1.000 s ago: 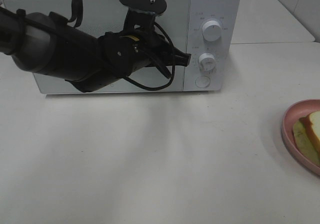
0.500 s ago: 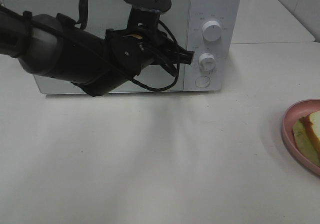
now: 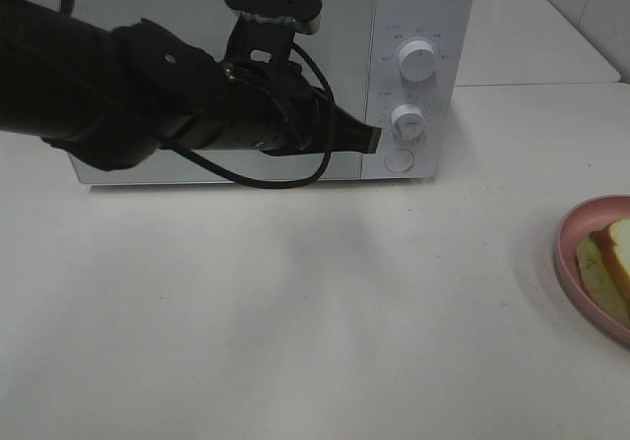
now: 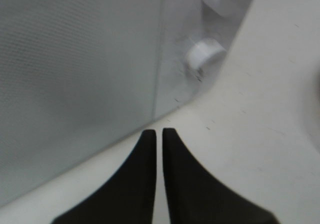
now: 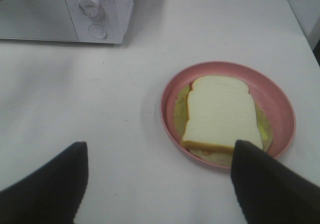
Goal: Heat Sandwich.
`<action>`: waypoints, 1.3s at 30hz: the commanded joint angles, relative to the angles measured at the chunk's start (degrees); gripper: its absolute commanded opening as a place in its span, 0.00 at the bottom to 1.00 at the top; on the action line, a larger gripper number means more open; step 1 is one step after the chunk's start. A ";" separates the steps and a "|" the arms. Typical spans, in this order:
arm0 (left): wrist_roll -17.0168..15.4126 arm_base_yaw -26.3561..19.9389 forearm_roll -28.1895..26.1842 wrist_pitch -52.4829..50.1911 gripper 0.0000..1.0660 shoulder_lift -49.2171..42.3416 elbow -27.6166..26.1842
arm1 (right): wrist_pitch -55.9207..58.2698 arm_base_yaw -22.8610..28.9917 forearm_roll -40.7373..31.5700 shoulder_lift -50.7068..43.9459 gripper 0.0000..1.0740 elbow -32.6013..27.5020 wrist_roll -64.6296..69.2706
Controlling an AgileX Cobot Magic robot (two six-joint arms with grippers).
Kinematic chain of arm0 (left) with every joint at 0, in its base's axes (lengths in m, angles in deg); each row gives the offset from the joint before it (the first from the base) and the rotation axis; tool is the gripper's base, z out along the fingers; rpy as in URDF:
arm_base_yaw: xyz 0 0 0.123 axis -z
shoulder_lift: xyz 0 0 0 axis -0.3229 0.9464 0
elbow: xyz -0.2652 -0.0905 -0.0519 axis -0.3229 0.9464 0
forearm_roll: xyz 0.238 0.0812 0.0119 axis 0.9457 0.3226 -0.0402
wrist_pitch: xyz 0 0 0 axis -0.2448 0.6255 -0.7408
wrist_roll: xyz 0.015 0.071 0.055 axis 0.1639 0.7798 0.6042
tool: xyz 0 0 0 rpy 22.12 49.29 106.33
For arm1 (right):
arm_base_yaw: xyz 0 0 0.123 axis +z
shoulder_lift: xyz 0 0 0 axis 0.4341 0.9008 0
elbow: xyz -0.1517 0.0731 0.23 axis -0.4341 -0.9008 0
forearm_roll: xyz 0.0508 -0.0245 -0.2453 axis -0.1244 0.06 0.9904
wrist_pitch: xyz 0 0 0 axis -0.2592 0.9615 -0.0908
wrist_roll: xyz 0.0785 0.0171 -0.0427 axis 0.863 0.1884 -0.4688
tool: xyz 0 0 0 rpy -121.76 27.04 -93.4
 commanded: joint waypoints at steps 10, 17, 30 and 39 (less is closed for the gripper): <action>-5.96 -9.00 5.27 37.59 0.95 -4.30 0.23 | -0.52 -0.34 -0.17 -1.43 0.71 -0.11 0.40; -10.31 -15.81 16.50 58.04 0.94 -7.56 0.23 | -0.52 -0.34 -0.17 -1.43 0.71 -0.11 0.40; -20.00 -27.90 25.15 71.22 0.94 -12.89 0.23 | -0.52 -0.34 -0.17 -1.43 0.71 -0.11 0.40; -25.27 -36.04 31.40 71.96 0.94 -19.82 3.78 | -0.52 -0.34 -0.17 -1.43 0.71 -0.11 0.40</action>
